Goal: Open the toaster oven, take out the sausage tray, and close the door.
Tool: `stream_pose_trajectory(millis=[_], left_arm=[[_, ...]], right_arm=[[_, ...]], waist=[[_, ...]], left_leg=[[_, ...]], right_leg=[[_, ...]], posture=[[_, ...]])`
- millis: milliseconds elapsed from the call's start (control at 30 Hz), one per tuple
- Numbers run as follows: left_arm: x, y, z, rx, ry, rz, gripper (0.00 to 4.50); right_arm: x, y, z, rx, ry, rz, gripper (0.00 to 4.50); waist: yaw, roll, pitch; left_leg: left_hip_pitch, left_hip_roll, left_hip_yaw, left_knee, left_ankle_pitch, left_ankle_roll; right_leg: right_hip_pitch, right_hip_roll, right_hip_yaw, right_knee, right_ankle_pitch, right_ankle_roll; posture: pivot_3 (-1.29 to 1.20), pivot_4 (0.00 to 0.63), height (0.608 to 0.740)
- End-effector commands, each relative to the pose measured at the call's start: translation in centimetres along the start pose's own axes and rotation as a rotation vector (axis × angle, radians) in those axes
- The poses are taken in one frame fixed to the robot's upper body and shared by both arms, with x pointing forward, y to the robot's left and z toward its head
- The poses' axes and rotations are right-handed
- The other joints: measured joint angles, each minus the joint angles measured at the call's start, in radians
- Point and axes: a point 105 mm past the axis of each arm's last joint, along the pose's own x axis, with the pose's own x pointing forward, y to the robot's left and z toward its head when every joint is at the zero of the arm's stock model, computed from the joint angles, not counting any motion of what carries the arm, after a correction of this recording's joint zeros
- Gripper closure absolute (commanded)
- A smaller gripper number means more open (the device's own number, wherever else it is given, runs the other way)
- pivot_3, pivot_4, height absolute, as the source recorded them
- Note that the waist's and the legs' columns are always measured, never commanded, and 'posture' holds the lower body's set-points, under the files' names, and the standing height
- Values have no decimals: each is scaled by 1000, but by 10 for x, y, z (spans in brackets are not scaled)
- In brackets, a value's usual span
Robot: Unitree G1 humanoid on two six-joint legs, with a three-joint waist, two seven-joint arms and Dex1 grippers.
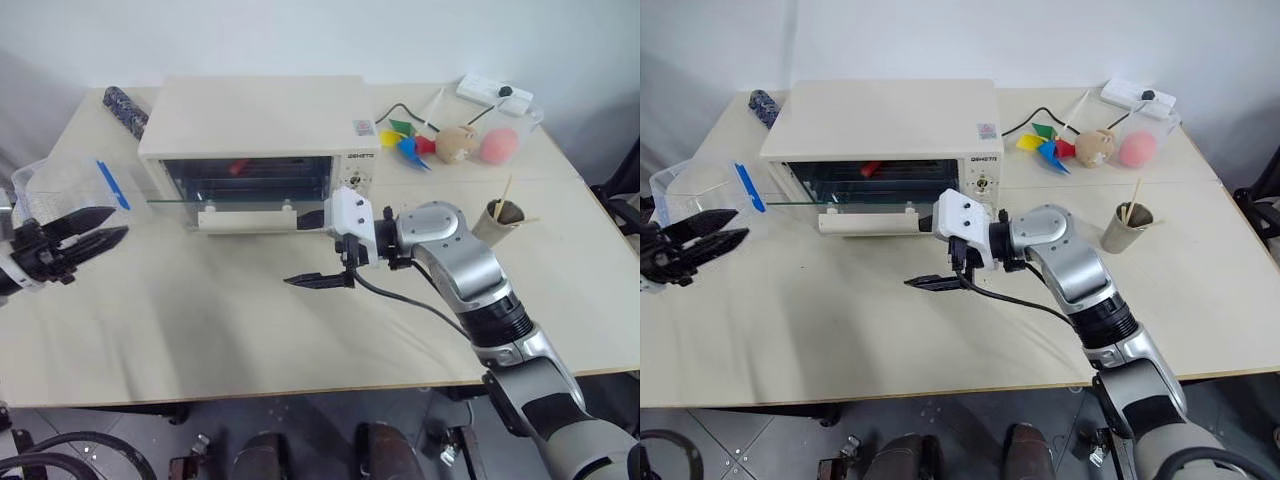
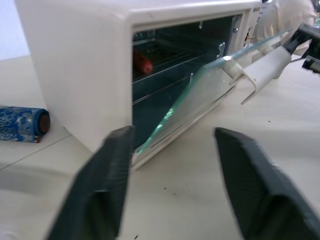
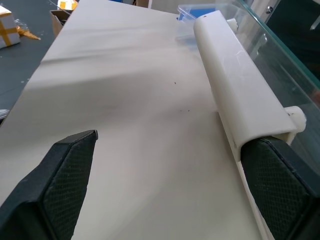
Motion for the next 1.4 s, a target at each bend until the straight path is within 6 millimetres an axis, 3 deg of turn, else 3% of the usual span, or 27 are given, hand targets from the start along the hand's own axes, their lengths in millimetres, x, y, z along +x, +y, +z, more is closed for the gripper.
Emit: stream_pose_trajectory(millis=[33,167,467,633,933,1000,1167,1300,1400], left_arm=[[1,1,23,41,-63,-58,3385],[19,0,22,31,-73,-131,4455],[67,-1,-14,-10,53,-225,4455],[82,-3,-22,-22,73,-261,4455],[91,-7,-26,-32,87,-310,4455],[92,-8,-28,-32,96,-319,4455],[90,-17,-41,-47,165,-376,4455],[81,-26,-64,-59,281,-415,4455],[79,-30,-73,-52,330,-428,4455]], right_arm=[[5,6,13,-47,-30,17,0],[8,10,13,-45,-37,14,0],[6,13,12,-22,-38,-53,0],[-1,13,6,25,0,-118,0],[-44,30,-38,142,230,-222,0],[-50,36,-40,161,255,-214,0],[-93,59,-41,267,309,-175,0],[-123,44,-38,261,335,-276,0],[-127,30,-33,226,319,-331,0]], waist=[[0,0,0],[0,0,0],[-2,-1,0],[1,-1,0],[18,-2,0],[22,-2,0],[28,-4,0],[28,-4,1],[24,-4,1]], left_leg=[[0,0,0,0,0,0],[0,0,0,0,0,0],[0,0,1,0,0,0],[-1,0,1,1,0,0],[-2,-1,0,3,0,0],[-2,-1,1,3,0,0],[-4,-1,1,3,0,0],[-3,-1,1,5,-1,1],[-3,0,2,5,-1,1]], right_leg=[[0,0,0,0,0,0],[0,0,0,1,0,0],[-1,0,0,1,0,0],[-2,0,0,1,0,0],[-1,0,0,1,0,0],[-2,0,0,1,0,0],[-2,0,0,1,0,0],[-1,-1,0,0,0,0],[-1,0,0,1,0,0]], posture=[[0,150,740],[0,150,740],[0,150,740],[0,150,740],[0,150,740],[0,150,740],[0,150,740],[0,150,740],[0,150,740]])
